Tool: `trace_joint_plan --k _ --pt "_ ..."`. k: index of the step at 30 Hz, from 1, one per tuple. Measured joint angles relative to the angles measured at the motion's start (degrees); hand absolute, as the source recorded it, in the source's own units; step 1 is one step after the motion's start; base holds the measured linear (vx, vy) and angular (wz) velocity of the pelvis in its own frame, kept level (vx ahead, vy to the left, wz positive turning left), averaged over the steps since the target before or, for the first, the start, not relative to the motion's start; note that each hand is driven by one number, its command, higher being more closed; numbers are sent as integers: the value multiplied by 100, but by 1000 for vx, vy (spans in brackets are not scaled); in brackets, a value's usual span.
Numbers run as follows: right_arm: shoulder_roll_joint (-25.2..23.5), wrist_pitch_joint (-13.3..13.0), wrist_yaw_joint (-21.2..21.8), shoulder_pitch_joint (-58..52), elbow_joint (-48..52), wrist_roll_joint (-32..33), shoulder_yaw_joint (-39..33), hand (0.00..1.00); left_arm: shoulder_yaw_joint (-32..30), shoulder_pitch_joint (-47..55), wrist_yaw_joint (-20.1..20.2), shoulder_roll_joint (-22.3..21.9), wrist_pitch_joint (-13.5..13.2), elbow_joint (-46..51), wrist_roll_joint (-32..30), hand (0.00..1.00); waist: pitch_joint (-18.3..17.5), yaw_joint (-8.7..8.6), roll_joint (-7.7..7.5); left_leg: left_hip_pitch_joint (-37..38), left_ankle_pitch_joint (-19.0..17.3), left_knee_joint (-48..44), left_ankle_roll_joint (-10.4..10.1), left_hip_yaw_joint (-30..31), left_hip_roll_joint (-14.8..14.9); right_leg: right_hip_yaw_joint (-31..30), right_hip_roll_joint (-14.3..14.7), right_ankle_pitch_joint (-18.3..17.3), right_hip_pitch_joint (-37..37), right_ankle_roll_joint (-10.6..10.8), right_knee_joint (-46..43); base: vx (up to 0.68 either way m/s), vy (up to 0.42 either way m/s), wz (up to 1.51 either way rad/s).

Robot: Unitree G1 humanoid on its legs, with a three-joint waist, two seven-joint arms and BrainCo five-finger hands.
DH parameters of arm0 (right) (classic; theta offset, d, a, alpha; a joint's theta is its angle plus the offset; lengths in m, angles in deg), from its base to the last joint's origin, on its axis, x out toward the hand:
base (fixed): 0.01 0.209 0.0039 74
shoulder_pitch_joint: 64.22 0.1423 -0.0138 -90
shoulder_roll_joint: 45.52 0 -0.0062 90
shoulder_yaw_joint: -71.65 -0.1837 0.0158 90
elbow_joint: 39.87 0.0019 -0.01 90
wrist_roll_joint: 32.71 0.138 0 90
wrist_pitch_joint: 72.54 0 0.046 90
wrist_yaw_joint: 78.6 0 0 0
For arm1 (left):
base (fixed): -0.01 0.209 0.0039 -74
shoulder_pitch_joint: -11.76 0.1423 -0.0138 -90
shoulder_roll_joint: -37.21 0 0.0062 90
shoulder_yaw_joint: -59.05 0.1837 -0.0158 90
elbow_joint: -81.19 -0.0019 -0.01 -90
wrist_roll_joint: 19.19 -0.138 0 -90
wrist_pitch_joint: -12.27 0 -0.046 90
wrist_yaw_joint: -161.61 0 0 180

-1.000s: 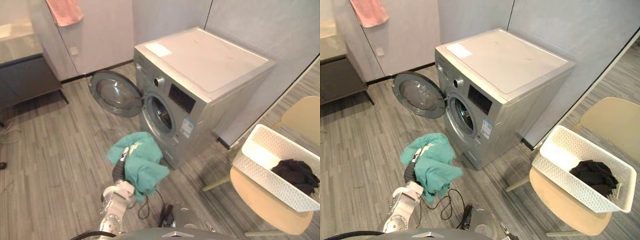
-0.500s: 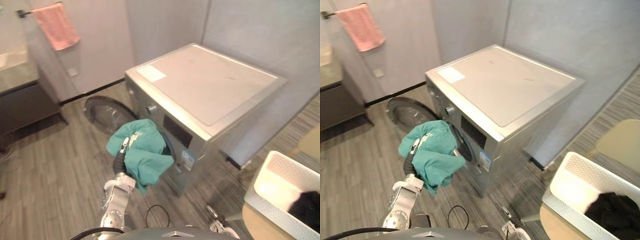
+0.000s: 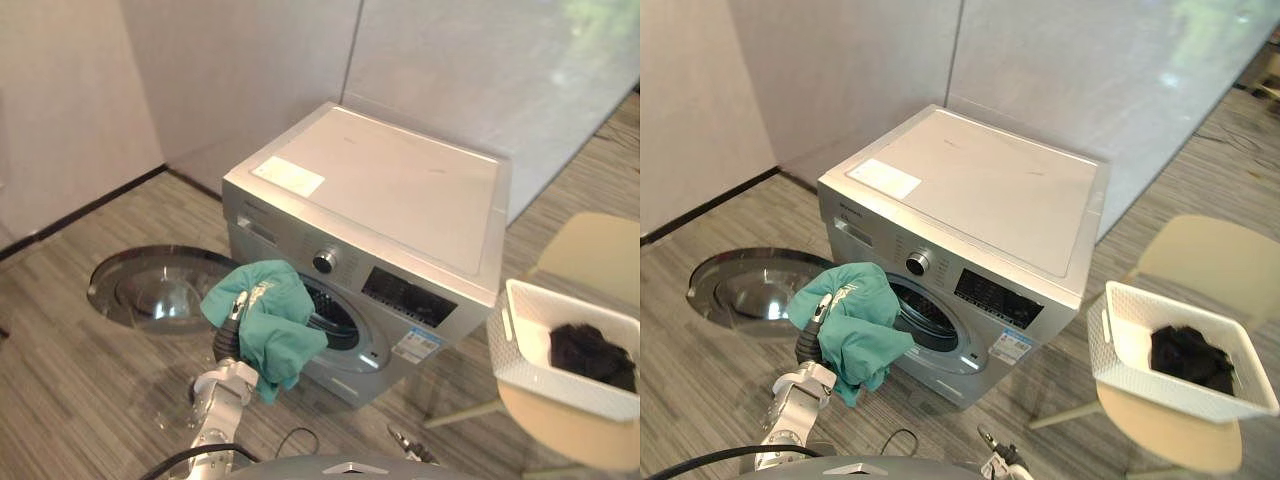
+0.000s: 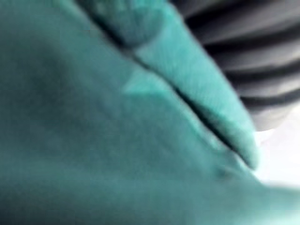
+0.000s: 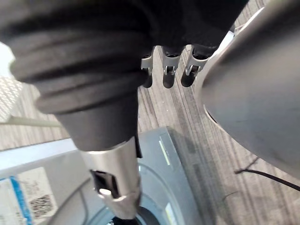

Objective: Pick up the laundry basket with both hands and put the clothes into the washing machine.

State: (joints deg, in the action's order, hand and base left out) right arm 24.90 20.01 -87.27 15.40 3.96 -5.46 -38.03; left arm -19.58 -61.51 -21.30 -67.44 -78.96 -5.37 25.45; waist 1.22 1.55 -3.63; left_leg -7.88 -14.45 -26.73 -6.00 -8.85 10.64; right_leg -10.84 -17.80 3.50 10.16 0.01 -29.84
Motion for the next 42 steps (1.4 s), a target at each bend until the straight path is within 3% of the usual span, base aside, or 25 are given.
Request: trace_joint_plan --k 1,4,6,7,8,10,11,14,17,19,20,21,22,23,24,27,28,29,30,31,32,34,35,42 --pt "18 -16 2 33 49 -4 -25 0 -12 3 -8 1 0 15 1 100 47 -70 66 275 -16 223 44 -229 1 237 -8 125 346 -20 -490 -20 334 -93" --pt "24 -74 2 -1 28 -10 -14 0 10 15 -15 -41 0 18 0 100 72 -261 88 810 -30 680 162 -618 -19 1432 164 -674 612 163 -1582 -11 204 -52" --pt "21 -108 6 31 23 -7 -24 0 20 13 -20 -41 0 16 0 100 91 -279 82 1002 -150 879 105 -785 -32 1752 473 -1112 644 365 -1734 35 19 -44" --pt "16 -113 36 51 32 14 -32 0 55 25 -17 -46 2 17 0 100 91 -254 85 1025 -189 905 71 -923 -24 2038 718 -1296 640 458 -1497 62 -82 -43" --pt "20 -110 52 -2 20 37 -26 0 93 26 -13 -82 7 -8 1 100 96 -272 96 1019 -212 907 35 -986 -33 2494 699 -1441 444 254 -1023 100 -126 -59" --pt "114 -113 54 6 37 60 -28 0 125 -17 -9 -232 37 -25 1 100 119 -201 186 1006 -148 1052 -19 -1137 -2 2953 814 -1706 73 170 -76 100 -131 -48" --pt "170 -115 52 26 34 60 -48 0 122 -104 -9 -335 73 -33 1 100 206 -255 327 979 -31 1232 -44 -1169 -3 2996 944 -1731 -20 6 355 78 -129 -13" --pt "246 -112 40 -92 14 136 -186 0 220 -201 5 -476 111 -51 5 100 257 -309 510 1133 279 1624 -28 -1069 -3 3156 1070 -1698 -152 -3 579 114 -95 12" --pt "215 -132 37 -200 18 223 -188 0 171 -225 6 -481 105 -68 21 100 265 -270 492 1141 426 1319 96 -917 85 3263 1130 -1833 -467 15 681 94 -82 21" --pt "191 -170 39 -223 26 278 -191 0 144 -236 12 -480 108 -69 22 100 340 -305 497 871 236 435 93 -676 228 3410 1138 -2014 -680 24 674 55 -46 48" --pt "200 -165 45 -243 27 276 -178 0 92 -169 37 -482 108 -48 21 100 406 -268 454 401 226 -681 157 -489 413 3470 1158 -2100 -805 12 639 58 -1 17" --pt "225 -165 48 -253 36 271 -169 0 34 -45 45 -477 108 19 20 100 451 -159 544 -71 411 -1724 352 -205 564 3444 1210 -2220 -846 -15 510 58 9 -3" --pt "254 -162 48 -252 45 266 -133 0 -19 27 45 -472 107 67 20 100 473 -129 607 -293 584 -2153 356 -70 623 3425 1218 -2274 -840 -23 411 108 41 -21" --pt "280 -154 48 -232 50 262 -87 0 -107 106 41 -463 108 94 19 100 505 -88 482 -615 896 -2681 326 103 653 3371 1201 -2345 -843 -53 302 121 82 -28" --pt "288 -150 44 -173 127 257 -54 0 -168 156 27 -456 111 98 18 100 527 0 490 -897 931 -3095 261 242 648 3327 1150 -2386 -831 -95 259 194 148 -30" --pt "310 -101 -8 -31 379 169 161 0 -234 158 -6 -447 117 206 13 100 714 4 426 -1156 183 -2490 308 181 372 3136 958 -2368 -785 -53 293 152 147 -29" --pt "316 -92 -14 78 464 153 255 0 -222 186 -4 -454 118 277 13 100 740 81 374 -1117 96 -1600 305 81 266 2954 873 -2337 -615 35 259 105 204 -80" --pt "405 -110 -8 140 553 147 495 0 -192 221 3 -461 114 315 14 100 734 134 449 -951 542 -437 292 69 202 2721 910 -2360 -395 194 152 106 228 -90" --pt "426 -103 -6 255 559 120 585 0 -200 245 14 -460 114 309 15 100 774 163 480 -874 322 -349 49 78 191 2603 894 -2412 -286 278 20 119 267 -61" --pt "359 -91 -5 528 583 11 783 0 -257 151 8 -350 116 310 25 100 1024 71 284 -938 253 -433 89 -44 90 2477 735 -2448 -83 352 -179 79 219 -43" --pt "272 -83 3 720 708 -72 1015 0 -280 97 -2 -269 111 345 32 100 1206 110 151 -1169 179 -626 189 -145 69 2346 662 -2443 199 361 -346 61 220 -26" --pt "162 -90 -5 887 883 -71 1157 0 -214 30 -9 -171 121 345 30 100 1368 150 78 -1522 138 -854 260 -213 57 2262 603 -2440 548 367 -505 19 146 -12" --pt "164 -96 5 1078 972 -62 1304 0 -209 -9 -13 -164 133 344 24 100 1680 162 91 -1668 123 -978 285 -207 15 2248 553 -2440 666 367 -582 7 92 3" --pt "314 -150 -29 1261 1384 -47 1512 0 69 -241 -25 -150 135 194 9 100 2206 186 271 -2852 -164 -1749 313 -16 84 2260 401 -2797 1827 454 -1562 -73 29 7"
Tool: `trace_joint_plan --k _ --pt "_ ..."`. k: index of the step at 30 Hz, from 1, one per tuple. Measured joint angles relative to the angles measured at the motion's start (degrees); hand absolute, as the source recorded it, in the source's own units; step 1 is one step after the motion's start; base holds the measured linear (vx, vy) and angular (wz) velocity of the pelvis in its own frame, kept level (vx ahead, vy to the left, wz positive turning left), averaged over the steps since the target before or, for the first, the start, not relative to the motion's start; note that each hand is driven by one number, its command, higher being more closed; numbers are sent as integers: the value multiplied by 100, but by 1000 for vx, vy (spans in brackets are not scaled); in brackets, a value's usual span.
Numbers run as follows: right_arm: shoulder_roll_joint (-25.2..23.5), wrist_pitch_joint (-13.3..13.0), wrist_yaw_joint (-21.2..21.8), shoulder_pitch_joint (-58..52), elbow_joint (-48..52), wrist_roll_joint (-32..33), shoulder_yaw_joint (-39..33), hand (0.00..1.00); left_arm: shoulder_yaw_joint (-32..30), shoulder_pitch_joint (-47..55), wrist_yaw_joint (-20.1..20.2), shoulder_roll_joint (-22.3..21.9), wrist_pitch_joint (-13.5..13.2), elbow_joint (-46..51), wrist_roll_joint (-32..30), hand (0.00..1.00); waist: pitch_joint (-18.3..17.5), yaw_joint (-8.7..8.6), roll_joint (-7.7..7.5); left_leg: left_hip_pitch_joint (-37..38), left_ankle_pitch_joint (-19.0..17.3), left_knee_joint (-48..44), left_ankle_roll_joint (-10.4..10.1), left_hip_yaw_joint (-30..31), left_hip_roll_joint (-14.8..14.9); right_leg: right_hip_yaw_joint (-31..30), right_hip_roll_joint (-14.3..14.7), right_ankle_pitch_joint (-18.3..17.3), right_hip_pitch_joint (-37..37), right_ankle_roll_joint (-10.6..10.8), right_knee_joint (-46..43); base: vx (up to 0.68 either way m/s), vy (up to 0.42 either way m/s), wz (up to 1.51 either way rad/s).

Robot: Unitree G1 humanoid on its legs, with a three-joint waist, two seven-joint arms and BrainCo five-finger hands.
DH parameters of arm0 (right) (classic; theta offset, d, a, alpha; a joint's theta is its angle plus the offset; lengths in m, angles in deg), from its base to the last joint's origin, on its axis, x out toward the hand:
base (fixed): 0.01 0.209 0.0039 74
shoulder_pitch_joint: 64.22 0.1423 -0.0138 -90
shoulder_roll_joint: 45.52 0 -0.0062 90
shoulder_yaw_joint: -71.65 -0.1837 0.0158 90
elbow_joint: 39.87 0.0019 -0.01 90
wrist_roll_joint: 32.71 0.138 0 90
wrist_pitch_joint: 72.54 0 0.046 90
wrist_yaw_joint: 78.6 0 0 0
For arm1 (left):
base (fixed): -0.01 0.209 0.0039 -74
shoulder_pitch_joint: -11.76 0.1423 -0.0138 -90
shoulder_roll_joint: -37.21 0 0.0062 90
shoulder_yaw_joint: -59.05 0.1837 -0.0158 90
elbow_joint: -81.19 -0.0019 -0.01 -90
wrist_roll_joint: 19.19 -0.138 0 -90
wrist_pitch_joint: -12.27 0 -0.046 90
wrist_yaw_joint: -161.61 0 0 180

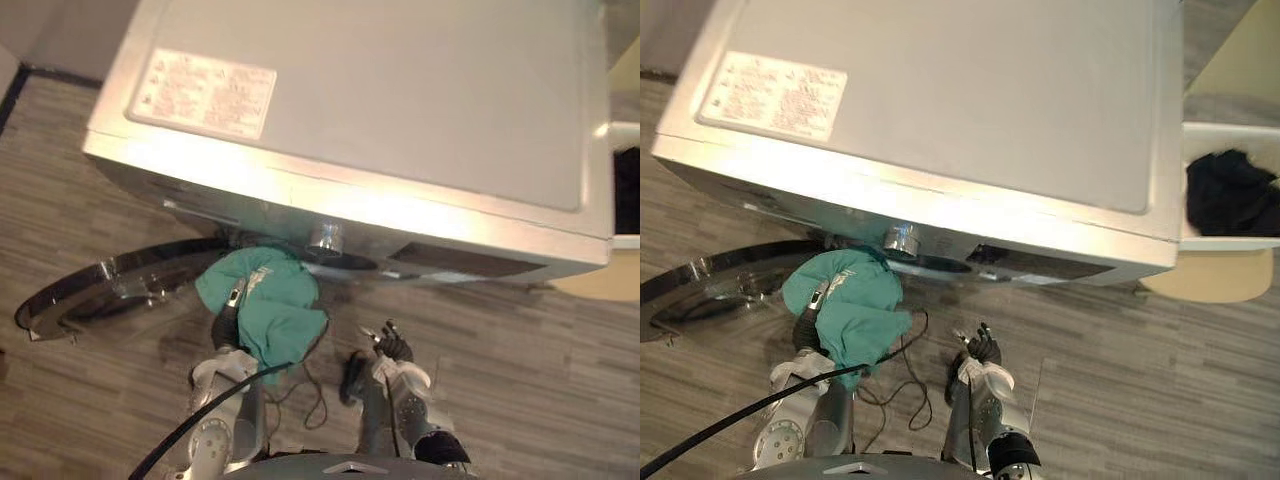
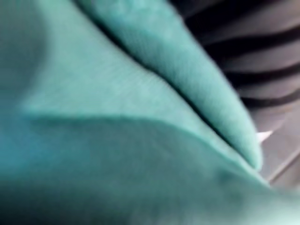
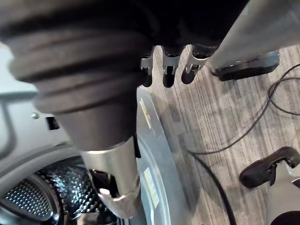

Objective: Pick up the laundry basket with both hands and put the clothes into the washing machine.

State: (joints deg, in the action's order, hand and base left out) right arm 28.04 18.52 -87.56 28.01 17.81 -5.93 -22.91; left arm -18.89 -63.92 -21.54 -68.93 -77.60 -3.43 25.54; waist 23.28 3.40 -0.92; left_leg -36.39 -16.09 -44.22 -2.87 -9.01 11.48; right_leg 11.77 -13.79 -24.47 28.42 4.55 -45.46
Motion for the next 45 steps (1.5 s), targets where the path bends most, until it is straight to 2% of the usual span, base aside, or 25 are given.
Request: trace_joint_plan --k 6,12,15,18,22,23,25,29,35,39,45 --pt "110 -253 -256 318 311 117 -80 0 108 -847 -246 -118 4 -716 -1 100 387 -38 4 -1057 -11 -583 19 239 43 -6 -21 -186 1021 -10 -786 -89 -42 8" --pt "97 -486 -514 659 580 333 -263 0 -548 -2028 -788 -336 -98 -1290 2 100 643 -68 -11 -1928 -11 -1047 25 348 113 -68 -28 -281 1915 -42 -1377 -81 -42 -2" --pt "104 -599 -571 736 731 495 -285 0 -948 -2588 -1076 -341 -265 -1376 2 100 654 -122 -29 -2343 8 -1219 33 408 139 -102 -8 -287 2332 -44 -1581 -92 -61 -4" --pt "101 -701 -657 804 828 583 -366 0 -1441 -3375 -1370 -289 -469 -1788 8 100 701 -177 -113 -2624 7 -1379 36 381 207 -202 28 -285 2669 -45 -1751 -54 -54 -12" --pt "85 -846 -686 823 849 924 -501 0 -1573 -4150 -1630 -58 -634 -2293 25 100 738 -248 -193 -2876 10 -1469 43 350 310 -271 124 -229 2962 -74 -1782 -43 -63 -18" --pt "87 -868 -760 896 843 951 -517 0 -1582 -4469 -1665 126 -658 -2449 68 100 787 -305 -287 -2932 12 -1471 45 275 361 -344 165 -188 3091 -71 -1783 -33 -49 -27" --pt "100 -889 -822 965 847 956 -527 0 -1584 -4708 -1667 282 -666 -2560 119 100 788 -381 -289 -3064 21 -1477 58 256 419 -362 221 -115 3239 -78 -1743 -28 -37 -25" --pt "116 -978 -861 981 866 1105 -539 0 -1532 -5126 -1669 564 -687 -2850 131 100 789 -448 -291 -3152 24 -1473 61 180 535 -439 323 -47 3398 -73 -1700 -17 -52 -18" --pt "194 -975 -865 978 858 1099 -523 0 -1009 -5517 -1733 1159 -620 -2845 -138 100 789 -564 -292 -3254 127 -1300 65 88 668 -484 484 182 3578 -74 -1447 -38 -48 -18" --pt "203 -954 -856 974 708 917 -576 0 -645 -5649 -1718 1220 -607 -2511 -291 100 792 -634 -296 -3281 164 -1258 80 80 697 -470 506 236 3596 -93 -1376 -25 -24 -4" --pt "211 -846 -834 972 670 880 -649 0 -14 -5626 -1499 999 -637 -1651 -332 100 792 -653 -296 -3253 262 -1109 71 49 651 -478 494 248 3620 -114 -1340 -19 -37 4"
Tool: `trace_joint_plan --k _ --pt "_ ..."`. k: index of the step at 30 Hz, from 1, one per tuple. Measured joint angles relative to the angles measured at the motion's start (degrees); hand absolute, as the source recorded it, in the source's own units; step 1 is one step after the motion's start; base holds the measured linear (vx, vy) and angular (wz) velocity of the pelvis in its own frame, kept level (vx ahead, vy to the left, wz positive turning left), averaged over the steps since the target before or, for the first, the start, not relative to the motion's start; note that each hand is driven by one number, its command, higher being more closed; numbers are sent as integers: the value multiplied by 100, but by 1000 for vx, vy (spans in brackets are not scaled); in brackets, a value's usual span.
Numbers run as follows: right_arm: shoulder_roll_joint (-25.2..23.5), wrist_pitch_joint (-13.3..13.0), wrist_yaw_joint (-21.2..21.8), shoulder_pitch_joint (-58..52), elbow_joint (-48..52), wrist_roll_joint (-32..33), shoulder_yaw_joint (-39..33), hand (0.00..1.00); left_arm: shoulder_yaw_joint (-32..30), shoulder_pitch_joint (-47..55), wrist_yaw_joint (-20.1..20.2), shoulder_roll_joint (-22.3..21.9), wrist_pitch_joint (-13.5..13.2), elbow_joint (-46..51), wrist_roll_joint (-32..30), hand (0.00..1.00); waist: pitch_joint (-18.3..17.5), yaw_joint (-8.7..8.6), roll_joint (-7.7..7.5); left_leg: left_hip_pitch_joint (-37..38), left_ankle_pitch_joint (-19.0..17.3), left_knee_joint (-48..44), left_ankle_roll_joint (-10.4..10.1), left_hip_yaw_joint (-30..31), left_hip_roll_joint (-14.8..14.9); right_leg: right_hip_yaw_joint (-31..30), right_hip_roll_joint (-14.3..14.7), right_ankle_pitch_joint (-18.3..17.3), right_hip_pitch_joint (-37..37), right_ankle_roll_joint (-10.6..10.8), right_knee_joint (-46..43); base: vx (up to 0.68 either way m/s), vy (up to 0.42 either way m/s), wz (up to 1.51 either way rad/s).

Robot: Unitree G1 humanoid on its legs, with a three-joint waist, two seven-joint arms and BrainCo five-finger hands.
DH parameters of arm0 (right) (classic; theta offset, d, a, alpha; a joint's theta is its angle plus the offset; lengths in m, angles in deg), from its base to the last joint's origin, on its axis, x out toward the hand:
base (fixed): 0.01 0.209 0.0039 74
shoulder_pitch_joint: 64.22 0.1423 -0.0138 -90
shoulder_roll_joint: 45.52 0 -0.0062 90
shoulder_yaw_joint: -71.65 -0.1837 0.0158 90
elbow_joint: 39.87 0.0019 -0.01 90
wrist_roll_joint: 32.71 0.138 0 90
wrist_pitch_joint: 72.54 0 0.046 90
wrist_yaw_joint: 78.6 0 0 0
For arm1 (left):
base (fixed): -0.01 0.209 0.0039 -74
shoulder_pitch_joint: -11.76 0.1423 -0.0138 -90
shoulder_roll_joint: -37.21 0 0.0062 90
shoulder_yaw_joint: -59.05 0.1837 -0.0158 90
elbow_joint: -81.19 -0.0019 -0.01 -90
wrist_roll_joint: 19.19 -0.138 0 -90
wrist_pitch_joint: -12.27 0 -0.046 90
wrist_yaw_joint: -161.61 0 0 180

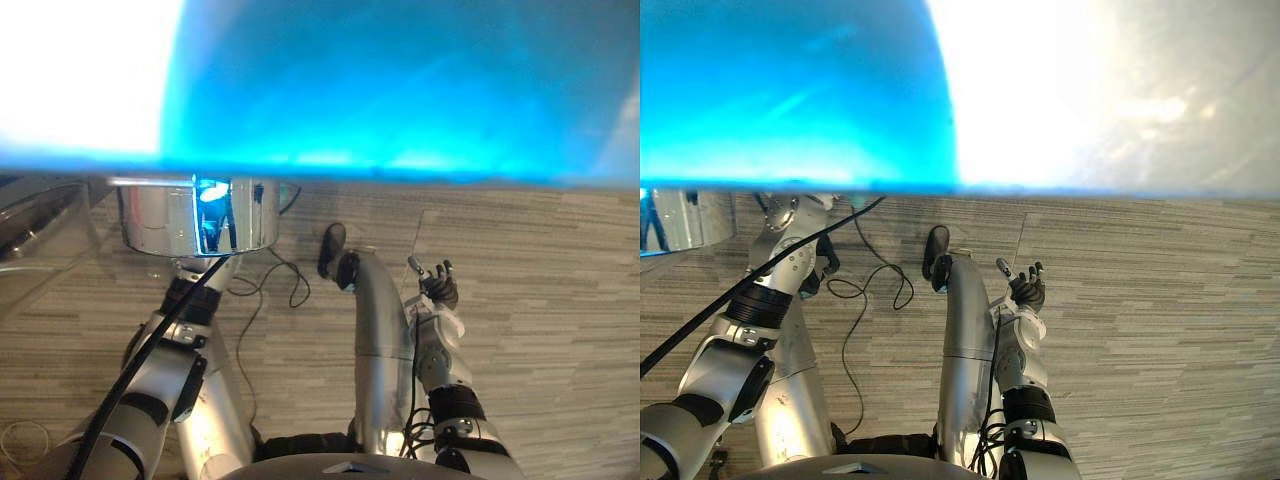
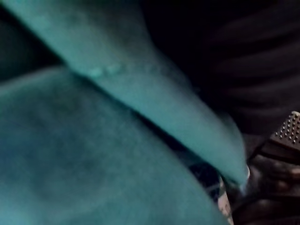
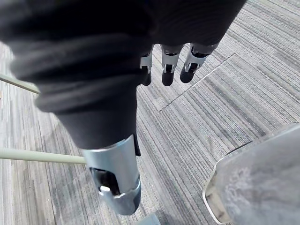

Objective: Pick up the laundry basket with both hands and put the clothes into the washing machine.

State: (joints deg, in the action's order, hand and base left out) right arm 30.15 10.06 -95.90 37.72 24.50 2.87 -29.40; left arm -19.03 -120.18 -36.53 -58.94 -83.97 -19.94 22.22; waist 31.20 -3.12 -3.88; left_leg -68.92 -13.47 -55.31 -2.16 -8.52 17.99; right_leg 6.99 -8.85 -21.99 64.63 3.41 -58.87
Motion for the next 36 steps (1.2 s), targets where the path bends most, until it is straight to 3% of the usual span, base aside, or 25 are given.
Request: trace_joint_plan --k 8,13,17,23,31,36 --pt "11 20 95 0 1 -1 4 0 190 209 115 -369 -62 328 120 100 0 -17 0 12 40 50 -30 -34 56 -7 24 30 56 -47 6 -12 -25 -4" --pt "16 11 127 -3 -7 -1 3 0 -180 57 92 -311 -79 75 104 100 0 -19 0 10 69 86 -29 -79 73 -24 29 65 96 -73 26 -19 -10 -2" --pt "92 12 185 -19 -38 -1 40 0 -755 -420 -119 208 -53 -670 -16 100 0 -34 1 -40 139 201 -29 -119 134 -31 119 190 163 -82 197 -29 -8 -12" --pt "105 -25 184 -103 -176 1 31 0 -1012 -1287 -280 1094 -39 -1327 -47 100 0 -49 0 -219 170 216 -33 -135 183 -31 161 232 356 -96 227 -2 3 -5" --pt "100 -117 220 -145 -238 13 34 0 -581 -2584 -262 1671 -23 -1823 28 100 -10 -84 -11 -306 167 223 -29 -175 254 -40 220 338 415 -107 359 -8 20 -6" --pt "76 -117 239 -251 -305 62 93 0 -248 -3594 -237 2008 56 -2207 5 100 -176 -107 -152 -414 166 225 -30 -257 325 -127 295 412 585 -113 421 -3 23 -13"
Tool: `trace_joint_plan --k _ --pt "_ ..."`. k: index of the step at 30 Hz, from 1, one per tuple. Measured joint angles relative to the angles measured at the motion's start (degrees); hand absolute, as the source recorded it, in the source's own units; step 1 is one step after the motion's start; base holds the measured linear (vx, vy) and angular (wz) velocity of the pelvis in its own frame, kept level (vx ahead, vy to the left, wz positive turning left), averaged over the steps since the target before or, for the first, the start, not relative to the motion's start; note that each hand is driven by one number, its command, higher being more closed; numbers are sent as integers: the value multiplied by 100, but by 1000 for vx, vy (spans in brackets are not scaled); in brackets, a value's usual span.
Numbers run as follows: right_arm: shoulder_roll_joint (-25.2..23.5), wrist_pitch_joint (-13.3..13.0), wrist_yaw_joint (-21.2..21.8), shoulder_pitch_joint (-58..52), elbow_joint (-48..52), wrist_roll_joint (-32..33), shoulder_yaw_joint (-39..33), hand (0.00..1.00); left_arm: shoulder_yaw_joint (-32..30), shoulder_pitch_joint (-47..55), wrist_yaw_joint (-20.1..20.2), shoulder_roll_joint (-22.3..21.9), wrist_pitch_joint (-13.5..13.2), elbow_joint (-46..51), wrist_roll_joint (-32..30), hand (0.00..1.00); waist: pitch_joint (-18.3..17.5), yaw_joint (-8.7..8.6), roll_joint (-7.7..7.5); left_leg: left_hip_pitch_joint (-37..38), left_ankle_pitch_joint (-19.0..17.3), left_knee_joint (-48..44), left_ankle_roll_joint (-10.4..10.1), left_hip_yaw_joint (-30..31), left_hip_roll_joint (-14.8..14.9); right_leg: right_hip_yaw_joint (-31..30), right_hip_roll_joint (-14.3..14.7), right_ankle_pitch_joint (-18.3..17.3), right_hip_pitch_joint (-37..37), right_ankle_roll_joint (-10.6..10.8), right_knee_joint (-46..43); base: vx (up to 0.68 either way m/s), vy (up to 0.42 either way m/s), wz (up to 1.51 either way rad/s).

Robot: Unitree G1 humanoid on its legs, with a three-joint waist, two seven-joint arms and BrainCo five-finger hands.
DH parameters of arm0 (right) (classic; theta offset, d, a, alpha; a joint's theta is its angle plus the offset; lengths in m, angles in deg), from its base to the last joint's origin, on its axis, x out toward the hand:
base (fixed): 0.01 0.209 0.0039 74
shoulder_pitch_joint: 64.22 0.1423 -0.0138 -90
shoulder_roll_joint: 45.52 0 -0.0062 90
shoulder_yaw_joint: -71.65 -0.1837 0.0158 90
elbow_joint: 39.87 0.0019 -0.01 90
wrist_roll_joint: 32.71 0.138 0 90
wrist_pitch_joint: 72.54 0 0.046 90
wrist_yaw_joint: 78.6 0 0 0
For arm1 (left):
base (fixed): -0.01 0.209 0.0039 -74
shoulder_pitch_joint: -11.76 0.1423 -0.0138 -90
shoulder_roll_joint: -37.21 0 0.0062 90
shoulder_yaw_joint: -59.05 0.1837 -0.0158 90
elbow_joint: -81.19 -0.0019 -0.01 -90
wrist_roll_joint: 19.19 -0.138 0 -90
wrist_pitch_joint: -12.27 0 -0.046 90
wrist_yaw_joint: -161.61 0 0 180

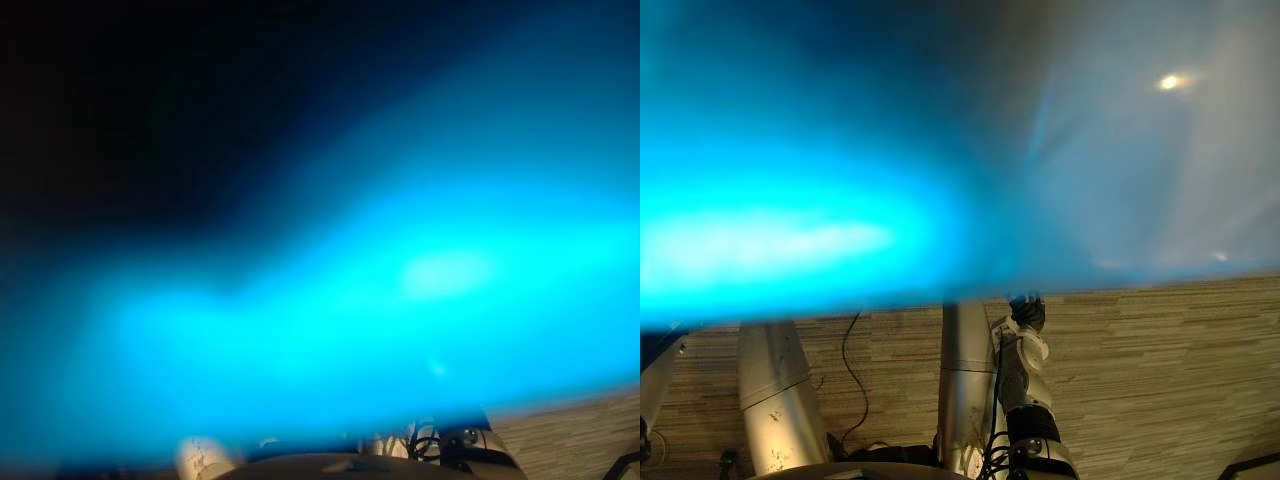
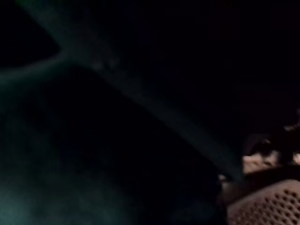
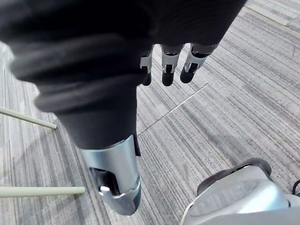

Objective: Pick up the laundry basket with both hands and put the clothes into the washing machine.

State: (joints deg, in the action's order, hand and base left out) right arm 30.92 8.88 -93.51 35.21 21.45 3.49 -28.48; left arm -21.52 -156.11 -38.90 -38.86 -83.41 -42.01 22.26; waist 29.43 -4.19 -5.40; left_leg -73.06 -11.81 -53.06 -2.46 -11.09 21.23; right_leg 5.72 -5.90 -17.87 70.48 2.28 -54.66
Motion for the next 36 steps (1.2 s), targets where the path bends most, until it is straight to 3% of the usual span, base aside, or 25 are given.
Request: trace_joint_plan --k 1,2,6,8,12,30,36 --pt "-19 -1 2 -11 -17 7 0 0 64 -221 -3 90 -2 -117 -6 100 -27 -2 -44 -4 -4 7 4 -33 30 -25 25 39 21 6 44 -1 29 -20" --pt "-25 -3 8 -25 -30 9 0 0 84 -305 -5 126 -6 -162 -7 0 -36 -13 -55 -9 -4 12 5 -45 36 -31 32 57 26 4 71 1 43 -16" --pt "-33 -28 84 -78 -58 62 -3 0 208 -376 -95 220 8 -405 -132 0 -107 -62 -86 -52 -29 5 35 -144 79 -83 45 107 104 25 166 0 35 -11" --pt "-68 -49 123 -191 -52 64 -4 0 222 -376 -187 239 98 -438 -606 0 -151 -69 -100 -88 -53 -31 41 -171 95 -116 48 116 150 32 171 5 37 -11" --pt "-89 -56 178 -304 -58 72 -5 0 225 -409 -299 256 156 -635 -922 0 -162 -75 -104 -101 -107 -94 61 -190 113 -148 48 118 170 30 137 11 21 -4" --pt "-90 -103 189 -316 -49 227 -3 0 99 -290 -316 225 217 -663 -1139 0 -314 -131 -115 -280 -122 -175 41 -155 74 -114 -7 29 342 28 -63 6 4 1" --pt "-94 -87 174 -398 -44 216 64 0 -252 861 -314 -218 145 -102 -843 0 -318 -141 -89 -280 -120 -175 44 -144 22 -102 -61 17 342 49 -109 15 25 5"
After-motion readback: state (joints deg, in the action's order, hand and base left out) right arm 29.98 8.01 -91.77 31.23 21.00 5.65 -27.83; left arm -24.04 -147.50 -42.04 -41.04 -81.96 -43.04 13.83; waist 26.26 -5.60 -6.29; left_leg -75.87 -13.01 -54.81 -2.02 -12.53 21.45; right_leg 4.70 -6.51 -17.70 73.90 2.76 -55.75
